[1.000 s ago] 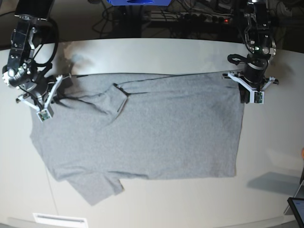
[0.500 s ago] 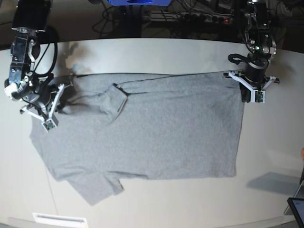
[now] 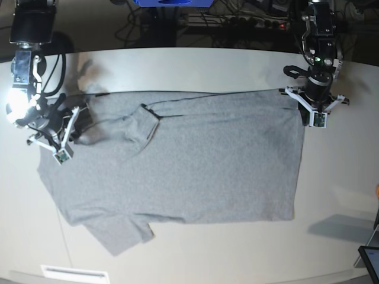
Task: Fold the T-shirt properly
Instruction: 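Lift the shirt edge with both grippers and move them inward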
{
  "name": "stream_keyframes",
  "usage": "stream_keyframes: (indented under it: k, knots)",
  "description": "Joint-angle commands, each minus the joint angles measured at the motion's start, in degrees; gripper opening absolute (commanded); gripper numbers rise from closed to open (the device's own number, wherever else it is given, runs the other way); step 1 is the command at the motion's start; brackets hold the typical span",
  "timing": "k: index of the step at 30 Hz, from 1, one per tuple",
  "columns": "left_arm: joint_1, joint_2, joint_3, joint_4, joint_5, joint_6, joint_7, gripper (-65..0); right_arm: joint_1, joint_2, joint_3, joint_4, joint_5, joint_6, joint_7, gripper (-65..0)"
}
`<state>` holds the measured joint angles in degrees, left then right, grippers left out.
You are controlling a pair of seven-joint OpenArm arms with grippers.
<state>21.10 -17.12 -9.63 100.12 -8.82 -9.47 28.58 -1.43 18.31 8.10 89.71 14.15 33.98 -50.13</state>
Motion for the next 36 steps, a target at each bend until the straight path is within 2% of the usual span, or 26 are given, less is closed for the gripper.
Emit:
stream_keyframes:
  k: [1,6,9,13,18,22,26,29,31,34,36]
  knots:
    - [-0.14,-0.15,-0.44,1.03,0.34,0.29,-1.28,-57.8,1.04,1.61,0.3,0.88,-1.01,-0.17,1.47,-61.4]
    - [0.39,0.11,-0.44,1.12,0.34,0.29,-1.28,-57.8,2.62,1.52,0.3,0.88,-9.71,-0.17,2.17,-61.4]
    - [0.66,0.11,-0.09,1.47,0.34,0.29,-1.28,-57.8,4.11,1.52,0.3,0.88,-12.97,-0.17,2.17,-61.2]
    - [0.92,0.11,-0.09,1.38,0.34,0.29,-1.28,-57.8,4.55,1.61,0.21,0.88,-13.23,-0.09,2.08,-60.6]
    - [1.01,0.11,-0.17,1.38,0.34,0.29,-1.28,-57.8,4.55,1.61,0.21,1.23,-13.23,0.0,2.17,-46.9]
    - [1.01,0.11,-0.26,1.47,0.34,0.29,-1.28,-57.8,6.4,1.69,0.56,1.23,-13.32,0.0,2.44,-41.8]
    - [1.01,0.11,0.0,1.47,0.34,0.29,-1.28,-57.8,7.89,1.78,1.53,1.23,-13.49,-0.7,8.33,-40.0]
    - [1.01,0.2,0.09,1.47,0.34,0.29,-1.28,-57.8,7.72,1.96,3.11,1.23,-13.49,-6.33,11.4,-39.9]
    - [1.01,0.2,0.09,1.47,0.34,0.29,-1.28,-57.8,7.01,2.13,3.37,1.67,-13.49,-7.73,10.96,-39.9]
    - [1.01,0.2,0.09,1.47,0.34,0.29,-1.28,-57.8,2.09,2.75,3.37,7.21,-13.49,-6.86,6.48,-40.5]
    - [1.01,0.2,0.09,1.47,0.34,0.29,-1.46,-57.8,-1.95,1.61,3.55,12.84,-13.41,-6.06,5.43,-40.5]
